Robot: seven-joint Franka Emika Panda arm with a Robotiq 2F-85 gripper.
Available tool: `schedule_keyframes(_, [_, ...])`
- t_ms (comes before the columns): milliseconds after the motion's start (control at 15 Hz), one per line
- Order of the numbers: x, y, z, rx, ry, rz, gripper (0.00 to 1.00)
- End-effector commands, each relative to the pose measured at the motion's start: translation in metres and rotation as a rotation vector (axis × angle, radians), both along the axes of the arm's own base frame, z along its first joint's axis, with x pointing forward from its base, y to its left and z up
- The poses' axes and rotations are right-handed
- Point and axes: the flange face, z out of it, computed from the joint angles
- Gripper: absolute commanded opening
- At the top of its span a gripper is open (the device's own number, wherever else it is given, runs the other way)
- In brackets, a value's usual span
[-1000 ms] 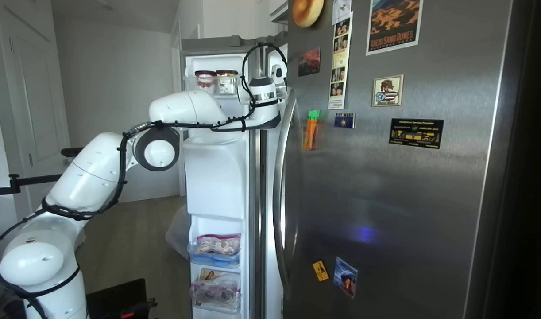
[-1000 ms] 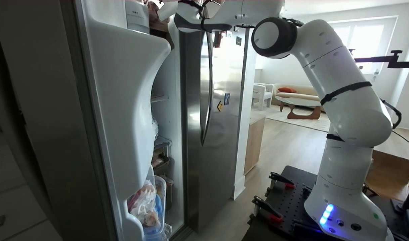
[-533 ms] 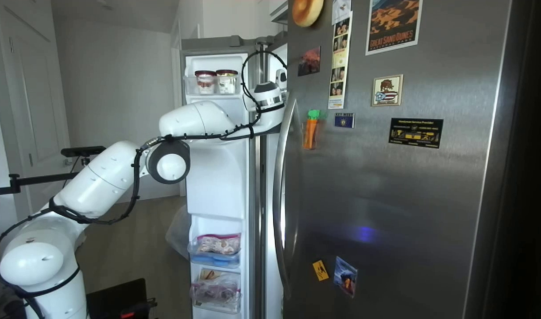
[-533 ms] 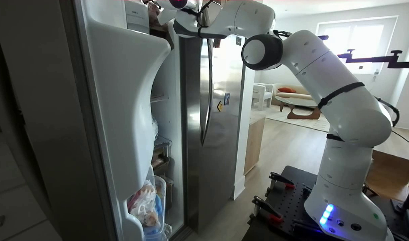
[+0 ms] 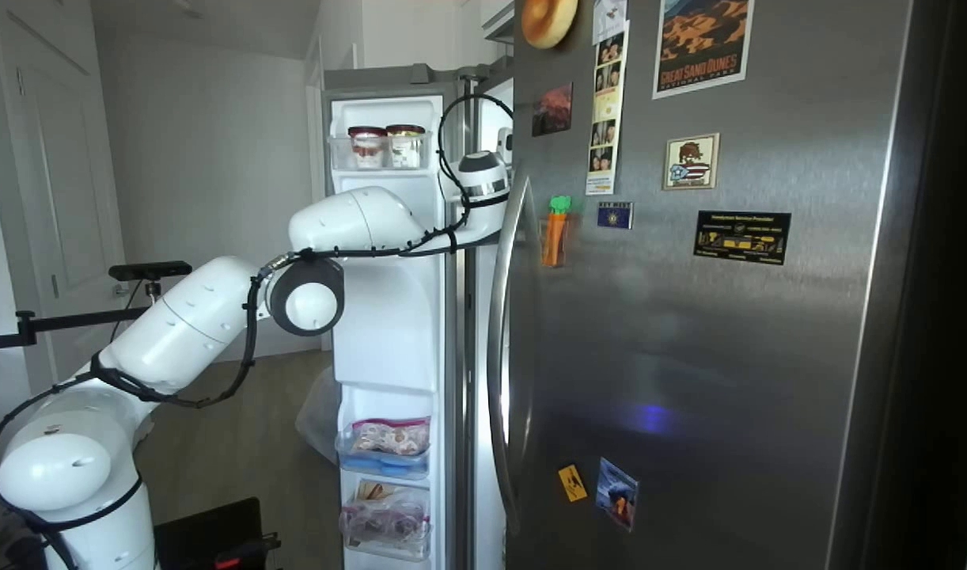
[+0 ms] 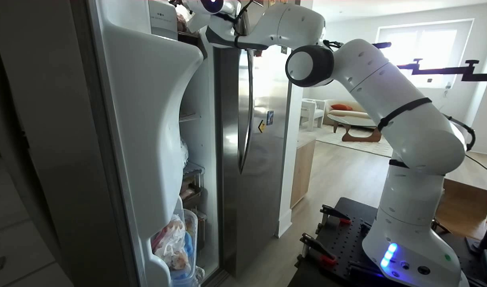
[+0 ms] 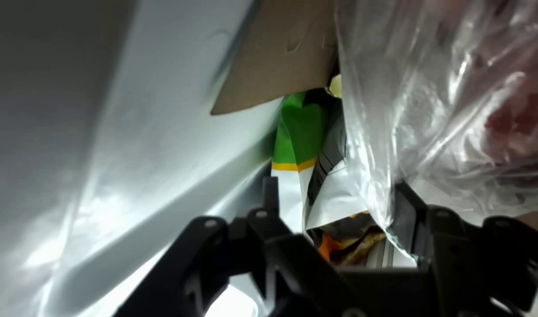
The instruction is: Take the plastic from the side and put it in the fridge
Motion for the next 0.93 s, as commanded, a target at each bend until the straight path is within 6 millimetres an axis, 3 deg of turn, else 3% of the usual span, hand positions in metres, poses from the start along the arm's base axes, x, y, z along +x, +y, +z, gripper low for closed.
schedule_keyframes(0, [-0.005,0.009,0.008,0.069,0.048,0.058,0.94])
schedule_keyframes(67, [-0.005,0.009,0.01,0.083,0.064,0.067,1.0])
schedule_keyframes(867, [-0.01,0.003,0.035,0.301,0.349,0.145,1.0])
